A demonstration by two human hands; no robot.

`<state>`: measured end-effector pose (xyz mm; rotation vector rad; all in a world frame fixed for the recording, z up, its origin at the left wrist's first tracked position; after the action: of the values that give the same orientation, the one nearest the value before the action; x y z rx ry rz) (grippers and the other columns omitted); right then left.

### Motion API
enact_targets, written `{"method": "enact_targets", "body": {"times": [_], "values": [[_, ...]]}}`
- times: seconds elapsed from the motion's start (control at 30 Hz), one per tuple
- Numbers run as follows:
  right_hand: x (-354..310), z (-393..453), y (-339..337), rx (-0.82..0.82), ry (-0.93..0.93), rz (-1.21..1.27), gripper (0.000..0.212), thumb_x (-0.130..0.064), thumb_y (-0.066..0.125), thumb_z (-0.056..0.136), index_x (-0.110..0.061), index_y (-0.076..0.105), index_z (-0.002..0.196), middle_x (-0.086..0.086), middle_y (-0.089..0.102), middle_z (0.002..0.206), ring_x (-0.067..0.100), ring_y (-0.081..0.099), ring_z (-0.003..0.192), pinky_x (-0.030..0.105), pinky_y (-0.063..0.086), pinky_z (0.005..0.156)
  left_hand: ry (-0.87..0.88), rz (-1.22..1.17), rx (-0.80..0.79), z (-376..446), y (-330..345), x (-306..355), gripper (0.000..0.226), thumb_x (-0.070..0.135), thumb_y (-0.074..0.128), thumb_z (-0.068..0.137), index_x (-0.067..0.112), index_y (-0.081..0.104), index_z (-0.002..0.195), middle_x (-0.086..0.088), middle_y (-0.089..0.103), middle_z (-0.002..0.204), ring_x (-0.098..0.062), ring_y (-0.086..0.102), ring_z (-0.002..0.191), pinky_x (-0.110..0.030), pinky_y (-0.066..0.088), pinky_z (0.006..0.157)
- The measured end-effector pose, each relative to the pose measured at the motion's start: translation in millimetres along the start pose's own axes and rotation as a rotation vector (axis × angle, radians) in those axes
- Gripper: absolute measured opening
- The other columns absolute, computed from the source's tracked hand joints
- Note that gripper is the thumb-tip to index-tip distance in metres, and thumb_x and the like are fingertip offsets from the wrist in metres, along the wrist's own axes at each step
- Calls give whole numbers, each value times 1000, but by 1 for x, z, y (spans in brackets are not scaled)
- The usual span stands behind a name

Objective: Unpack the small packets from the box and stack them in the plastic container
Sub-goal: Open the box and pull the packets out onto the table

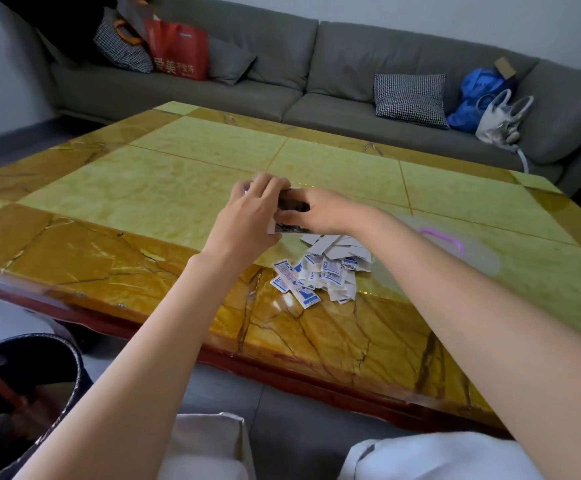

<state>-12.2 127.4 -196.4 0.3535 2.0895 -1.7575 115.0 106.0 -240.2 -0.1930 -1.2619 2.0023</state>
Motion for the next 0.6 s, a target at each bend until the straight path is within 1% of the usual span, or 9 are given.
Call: {"method": "enact_targets", "body": {"times": [0.07,0.13,0.2,0.23,0.3,0.4,0.5,0.53,0.6], "values": [[3,0,0,-90,48,202,33,-30,48,94,-30,50,127,2,59,99,17,49,71,29,42,62,14,-20,-4,-1,0,-3,66,10,71,69,14,44,129,-4,46,129,-34,43,112,-41,49,80],[6,0,-1,-139,79,310,35,-21,47,94,-28,49,128,4,58,96,16,46,67,28,41,57,21,-33,-12,-2,-2,-4,68,11,73,69,15,44,130,-3,46,129,-33,42,113,-42,49,77],[7,3,3,-135,80,289,39,-22,53,91,-30,47,129,3,60,111,20,55,85,36,54,70,31,-19,-6,-2,-3,-3,66,13,72,70,16,45,129,-2,47,129,-32,42,114,-43,51,74],[6,5,6,-120,83,263,42,-23,57,89,-29,46,129,2,58,119,23,56,97,42,56,79,44,-2,2,-2,-3,-2,64,13,72,70,15,46,129,-3,48,128,-33,43,114,-44,52,71],[5,8,12,-85,81,271,42,-21,60,87,-24,48,127,3,55,125,27,53,111,49,55,82,105,49,20,-3,0,1,64,10,73,65,14,50,125,-5,53,123,-35,47,109,-45,55,61],[-6,12,20,-35,197,253,36,-18,46,94,-15,44,130,7,48,135,26,46,122,42,46,99,187,121,73,-3,4,2,65,7,78,53,12,57,114,-7,61,108,-37,56,96,-37,53,43],[-13,12,29,-29,92,-426,39,-9,28,99,-3,32,137,14,35,145,28,31,134,34,23,111,202,169,124,-1,8,5,61,8,78,49,13,60,108,-4,63,101,-35,59,92,-33,50,37],[-12,15,30,11,105,-401,39,-7,27,99,0,32,137,16,35,144,29,31,135,34,23,110,192,166,130,-1,8,6,61,8,77,50,13,61,109,-4,63,102,-35,59,93,-34,51,38],[-4,24,34,134,210,-61,37,-4,32,98,2,37,134,19,42,139,31,38,130,27,32,98,167,158,134,-1,9,6,59,9,76,54,13,60,111,-4,63,105,-35,58,96,-36,52,40]]}}
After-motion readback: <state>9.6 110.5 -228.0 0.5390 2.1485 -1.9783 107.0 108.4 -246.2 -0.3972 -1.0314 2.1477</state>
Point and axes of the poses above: each hand's wrist, its own z-axis towards the middle knuckle, its own y-axis out of the palm, x = y × z, the point moved 1 cm from there along z, towards the middle knuckle
